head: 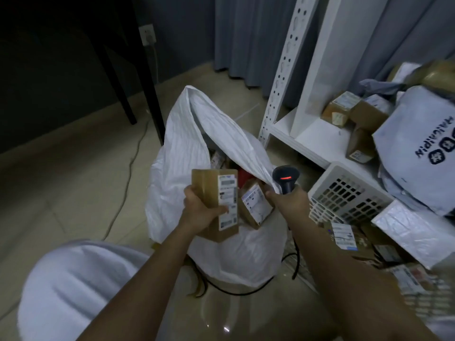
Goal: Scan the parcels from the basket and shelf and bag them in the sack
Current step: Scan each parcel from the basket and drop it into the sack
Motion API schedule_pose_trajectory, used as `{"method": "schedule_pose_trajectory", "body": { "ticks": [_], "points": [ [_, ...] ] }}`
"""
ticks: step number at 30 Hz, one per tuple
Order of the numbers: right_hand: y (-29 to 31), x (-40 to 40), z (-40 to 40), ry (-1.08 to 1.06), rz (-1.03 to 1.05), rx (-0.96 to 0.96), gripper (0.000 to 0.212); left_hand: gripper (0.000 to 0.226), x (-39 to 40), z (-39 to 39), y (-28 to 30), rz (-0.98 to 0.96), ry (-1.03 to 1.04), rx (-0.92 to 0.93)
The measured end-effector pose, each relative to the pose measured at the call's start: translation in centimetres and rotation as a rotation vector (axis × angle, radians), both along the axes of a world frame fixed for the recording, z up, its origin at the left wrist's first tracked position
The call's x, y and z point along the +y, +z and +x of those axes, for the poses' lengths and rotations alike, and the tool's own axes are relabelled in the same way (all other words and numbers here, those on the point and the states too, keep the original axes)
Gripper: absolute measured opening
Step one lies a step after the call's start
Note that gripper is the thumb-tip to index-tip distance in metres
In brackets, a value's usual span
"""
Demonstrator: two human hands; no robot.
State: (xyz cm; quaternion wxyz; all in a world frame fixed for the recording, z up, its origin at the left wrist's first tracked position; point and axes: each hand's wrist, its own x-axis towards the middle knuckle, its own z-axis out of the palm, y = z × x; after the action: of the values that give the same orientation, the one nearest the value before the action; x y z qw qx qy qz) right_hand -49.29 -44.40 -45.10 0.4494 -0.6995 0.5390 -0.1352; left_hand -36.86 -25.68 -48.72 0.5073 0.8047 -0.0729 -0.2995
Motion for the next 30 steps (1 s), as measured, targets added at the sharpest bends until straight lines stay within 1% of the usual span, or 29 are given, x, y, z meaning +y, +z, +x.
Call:
{"method": "schedule_pose_trajectory", "body": {
  "ticks": [2, 3, 5, 7, 9, 12, 13, 14, 15, 16, 17, 18, 19, 20, 22, 23, 25, 26, 27, 28, 29, 30],
  "points": [
    [-0.9, -0.6, 1.2, 0.000, -0.017, 0.037, 0.037, 0.100, -1.2, 0.2, -1.2, 0.047, -0.111, 0.051],
    [-1.2, -0.9, 1.6, -0.019, 0.013, 0.027, 0.031, 0.101, -1.8, 0.2, -1.8, 0.079, -0.160, 0.065],
    [-1.5, -1.7, 2.1, -0.099, 0.138, -0.060, 0.025, 0.102, -3.5, 0.2, -2.9, 0.088, -0.195, 0.045],
    [-1.1, -2.6, 2.1, -0.181, 0.253, -0.149, 0.020, 0.104, -5.7, 0.4, -3.5, 0.045, -0.109, -0.013],
    [-1.0, -3.9, 1.6, -0.199, 0.273, -0.180, 0.017, 0.107, -8.2, 1.4, -3.5, -0.012, -0.029, -0.065],
    [-0.8, -5.8, 0.1, -0.258, 0.295, -0.176, 0.015, 0.108, -12.1, 3.7, -4.0, -0.033, -0.002, -0.030],
    [-0.8, -6.5, -0.4, -0.306, 0.320, -0.189, 0.015, 0.104, -12.9, 4.3, -3.8, -0.036, 0.018, 0.001],
    [-0.9, -7.0, -0.9, -0.346, 0.360, -0.211, 0.014, 0.093, -13.7, 4.8, -3.9, -0.047, 0.065, 0.008],
    [-0.9, -7.5, -1.1, -0.372, 0.414, -0.252, 0.014, 0.074, -14.2, 5.3, -3.8, -0.031, 0.115, -0.033],
    [-0.8, -8.0, -1.2, -0.385, 0.467, -0.299, 0.018, 0.054, -14.5, 5.6, -3.4, 0.040, 0.152, -0.100],
    [-0.8, -8.4, -1.1, -0.391, 0.505, -0.336, 0.028, 0.043, -14.8, 5.9, -3.3, 0.112, 0.158, -0.165],
    [-0.6, -8.7, -1.0, -0.385, 0.529, -0.364, 0.036, 0.040, -15.0, 6.2, -3.5, 0.168, 0.127, -0.195],
    [-0.6, -9.0, -0.9, -0.381, 0.534, -0.372, 0.037, 0.042, -15.3, 6.3, -3.6, 0.218, 0.059, -0.190],
    [-0.6, -9.2, -0.8, -0.381, 0.529, -0.381, 0.032, 0.050, -15.4, 6.2, -3.7, 0.260, -0.036, -0.131],
    [-0.7, -9.5, -0.5, -0.375, 0.508, -0.398, 0.020, 0.076, -15.3, 6.3, -4.8, 0.250, -0.242, -0.026],
    [-0.5, -9.4, -0.3, -0.363, 0.508, -0.401, 0.018, 0.087, -14.9, 6.5, -5.6, 0.187, -0.293, -0.001],
    [-0.8, -9.4, -0.7, -0.316, 0.559, -0.422, 0.018, 0.101, -14.4, 6.3, -6.4, 0.016, -0.276, 0.070],
    [-0.9, -9.2, -1.2, -0.297, 0.587, -0.430, 0.019, 0.103, -14.0, 5.9, -5.9, -0.008, -0.255, 0.066],
    [-1.0, -9.1, -1.9, -0.282, 0.607, -0.422, 0.021, 0.101, -13.6, 5.3, -5.3, 0.016, -0.253, 0.021],
    [-1.0, -8.9, -2.8, -0.262, 0.619, -0.415, 0.024, 0.094, -13.3, 4.6, -5.1, 0.065, -0.246, -0.041],
    [-1.0, -8.7, -3.7, -0.257, 0.620, -0.419, 0.027, 0.087, -13.1, 3.9, -5.0, 0.073, -0.244, -0.142],
    [-0.9, -8.5, -4.8, -0.271, 0.620, -0.427, 0.028, 0.080, -12.9, 2.9, -4.5, 0.031, -0.245, -0.237]
  ]
}}
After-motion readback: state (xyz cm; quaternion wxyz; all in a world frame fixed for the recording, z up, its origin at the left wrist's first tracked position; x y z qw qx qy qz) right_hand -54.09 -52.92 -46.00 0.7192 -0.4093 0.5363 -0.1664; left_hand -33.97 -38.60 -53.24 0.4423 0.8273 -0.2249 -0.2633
